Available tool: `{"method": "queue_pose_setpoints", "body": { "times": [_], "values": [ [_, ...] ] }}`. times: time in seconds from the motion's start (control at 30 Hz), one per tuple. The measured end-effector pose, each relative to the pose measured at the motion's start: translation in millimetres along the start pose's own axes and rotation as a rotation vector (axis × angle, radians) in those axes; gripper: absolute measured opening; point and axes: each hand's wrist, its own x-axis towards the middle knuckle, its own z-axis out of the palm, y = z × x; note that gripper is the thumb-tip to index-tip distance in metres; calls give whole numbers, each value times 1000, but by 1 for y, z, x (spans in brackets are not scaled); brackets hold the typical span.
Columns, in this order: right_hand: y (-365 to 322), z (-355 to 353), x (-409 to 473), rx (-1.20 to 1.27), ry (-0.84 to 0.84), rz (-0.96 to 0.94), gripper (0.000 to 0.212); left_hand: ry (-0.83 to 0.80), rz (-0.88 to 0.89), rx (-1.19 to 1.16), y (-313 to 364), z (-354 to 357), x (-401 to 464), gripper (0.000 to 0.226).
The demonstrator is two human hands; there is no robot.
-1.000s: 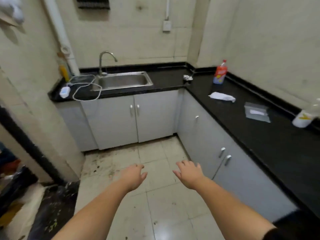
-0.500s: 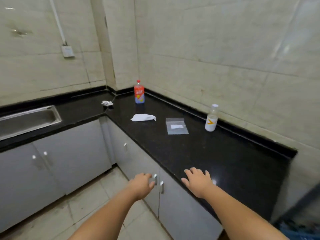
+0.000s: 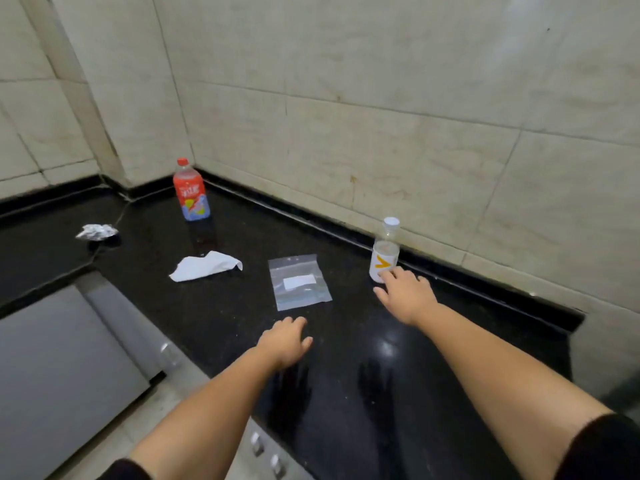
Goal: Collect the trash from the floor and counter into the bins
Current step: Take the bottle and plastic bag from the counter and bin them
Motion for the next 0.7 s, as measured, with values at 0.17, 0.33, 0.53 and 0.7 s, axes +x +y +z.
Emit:
{"method": "queue_pose_setpoints", "body": {
  "times": [0.17, 0.33, 0.53, 0.7],
  "values": [
    [6, -25, 102, 83, 107, 150, 45, -86, 57, 40, -25, -26, 100, 58],
    [13, -27, 176, 128, 96, 266, 55, -142, 116, 168, -47, -35, 172, 79],
    [18, 1, 189, -75, 105, 294, 39, -175, 114, 226, -59, -23, 214, 95],
    [22, 1, 180, -51, 162, 328, 37, -160, 56, 227, -43, -24, 218, 58]
  ]
}}
